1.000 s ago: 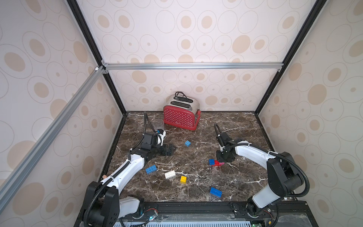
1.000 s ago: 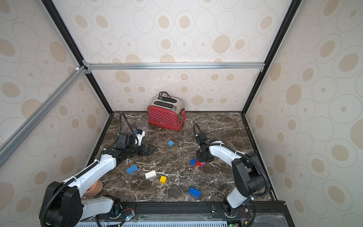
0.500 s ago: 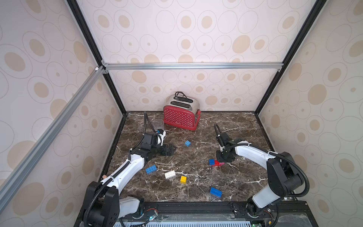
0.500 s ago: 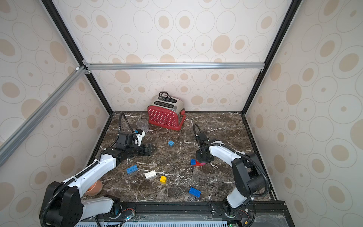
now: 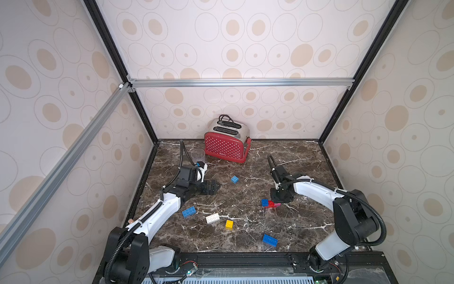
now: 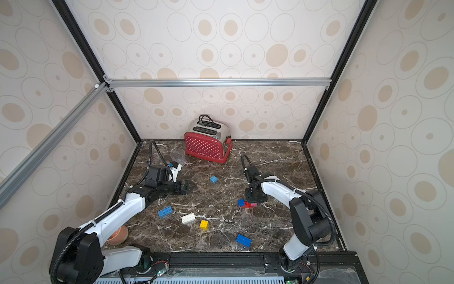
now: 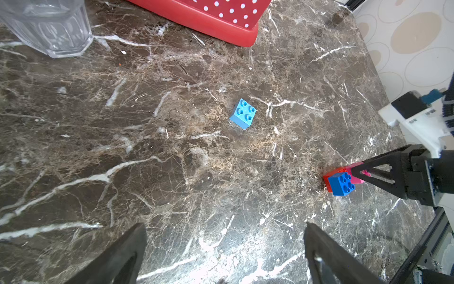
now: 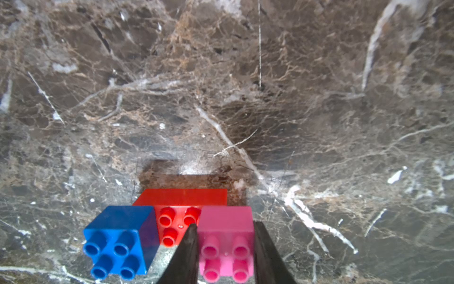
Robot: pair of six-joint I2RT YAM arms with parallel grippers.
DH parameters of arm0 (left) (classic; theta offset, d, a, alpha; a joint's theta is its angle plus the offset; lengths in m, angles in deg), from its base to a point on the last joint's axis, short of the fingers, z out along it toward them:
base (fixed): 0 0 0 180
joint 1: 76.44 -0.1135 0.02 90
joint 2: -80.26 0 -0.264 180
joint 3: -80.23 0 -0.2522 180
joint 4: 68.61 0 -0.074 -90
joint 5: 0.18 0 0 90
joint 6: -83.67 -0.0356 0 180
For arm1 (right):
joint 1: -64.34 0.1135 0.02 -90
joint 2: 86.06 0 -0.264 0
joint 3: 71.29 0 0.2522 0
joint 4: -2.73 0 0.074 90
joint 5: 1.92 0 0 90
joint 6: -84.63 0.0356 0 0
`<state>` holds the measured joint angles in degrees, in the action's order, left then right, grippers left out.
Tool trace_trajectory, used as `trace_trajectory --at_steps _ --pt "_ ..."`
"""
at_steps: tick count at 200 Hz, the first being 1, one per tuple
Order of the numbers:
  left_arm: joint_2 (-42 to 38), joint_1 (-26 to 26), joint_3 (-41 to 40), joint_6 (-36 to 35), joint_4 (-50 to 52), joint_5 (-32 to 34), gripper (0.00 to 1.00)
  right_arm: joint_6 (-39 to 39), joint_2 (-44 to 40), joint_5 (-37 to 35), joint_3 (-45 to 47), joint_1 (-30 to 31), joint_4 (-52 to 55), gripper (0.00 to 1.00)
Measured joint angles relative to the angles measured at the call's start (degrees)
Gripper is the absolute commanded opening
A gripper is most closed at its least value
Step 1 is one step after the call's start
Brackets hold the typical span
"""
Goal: Assemble a carrot with lego
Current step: Assemble the lego brick with the lego brick.
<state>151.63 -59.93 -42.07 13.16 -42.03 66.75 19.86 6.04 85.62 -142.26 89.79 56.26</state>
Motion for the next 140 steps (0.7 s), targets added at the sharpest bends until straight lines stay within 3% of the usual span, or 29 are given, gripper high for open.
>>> trace_trajectory --at_steps 104,140 --pt "0.00 0.00 0.00 0.00 0.02 0.02 0.99 -0.26 -0.07 0.68 -2.71 0.00 5.44 0.55" --pt "0.00 0.00 0.00 -0.02 0.00 0.02 0.99 -1.73 -2.40 0.15 -2.10 0.74 5.95 0.87"
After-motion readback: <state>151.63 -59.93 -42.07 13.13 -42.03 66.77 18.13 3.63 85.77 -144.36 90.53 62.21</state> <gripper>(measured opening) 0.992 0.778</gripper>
